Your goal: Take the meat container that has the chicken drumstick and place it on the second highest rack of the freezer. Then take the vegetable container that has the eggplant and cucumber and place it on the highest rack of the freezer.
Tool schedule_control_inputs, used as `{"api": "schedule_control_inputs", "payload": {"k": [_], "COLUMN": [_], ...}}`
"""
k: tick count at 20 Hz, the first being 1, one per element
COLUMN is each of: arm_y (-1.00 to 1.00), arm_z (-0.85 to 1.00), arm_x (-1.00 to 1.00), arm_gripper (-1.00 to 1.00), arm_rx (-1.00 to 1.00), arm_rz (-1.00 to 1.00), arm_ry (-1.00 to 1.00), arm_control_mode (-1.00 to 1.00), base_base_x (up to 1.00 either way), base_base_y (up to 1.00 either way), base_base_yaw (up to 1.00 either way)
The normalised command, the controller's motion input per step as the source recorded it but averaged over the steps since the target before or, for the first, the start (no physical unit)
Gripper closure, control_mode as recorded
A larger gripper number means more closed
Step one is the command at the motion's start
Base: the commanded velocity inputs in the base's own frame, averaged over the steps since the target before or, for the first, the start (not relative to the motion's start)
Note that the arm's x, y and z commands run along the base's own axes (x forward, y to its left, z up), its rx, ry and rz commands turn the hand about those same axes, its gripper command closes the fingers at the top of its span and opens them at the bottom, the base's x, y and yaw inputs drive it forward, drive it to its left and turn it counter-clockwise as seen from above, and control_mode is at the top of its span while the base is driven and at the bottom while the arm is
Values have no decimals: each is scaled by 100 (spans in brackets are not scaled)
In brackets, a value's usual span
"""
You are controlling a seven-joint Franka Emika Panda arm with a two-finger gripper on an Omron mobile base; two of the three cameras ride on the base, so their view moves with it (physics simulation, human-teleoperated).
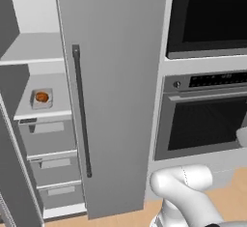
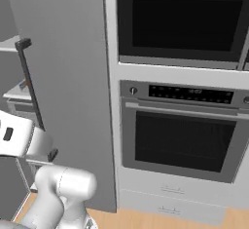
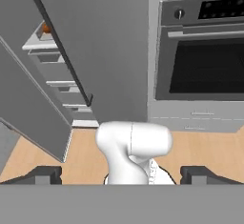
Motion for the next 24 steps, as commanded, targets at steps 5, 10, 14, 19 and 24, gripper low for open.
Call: {"api": "schedule_control_inputs", "payload": {"k": [5, 10, 14, 19, 24], "arm_y": [0, 0, 0, 0, 0], "arm_z": [0, 0, 0, 0, 0], "arm_x": [0, 0, 0, 0, 0], "arm_gripper": [-100, -100, -100, -100, -100], "arm_rx": [0, 0, 0, 0, 0], "arm_rz": [0, 0, 0, 0, 0], "arm_ry": [0, 0, 0, 0, 0], "arm_control_mode": [100, 100, 100, 100, 100], "base_base_x": [0, 0, 0, 0, 9], "base_base_y": [-95, -90, -87, -77, -71], "base_base_yaw": [1, 0, 0, 0, 0]}}
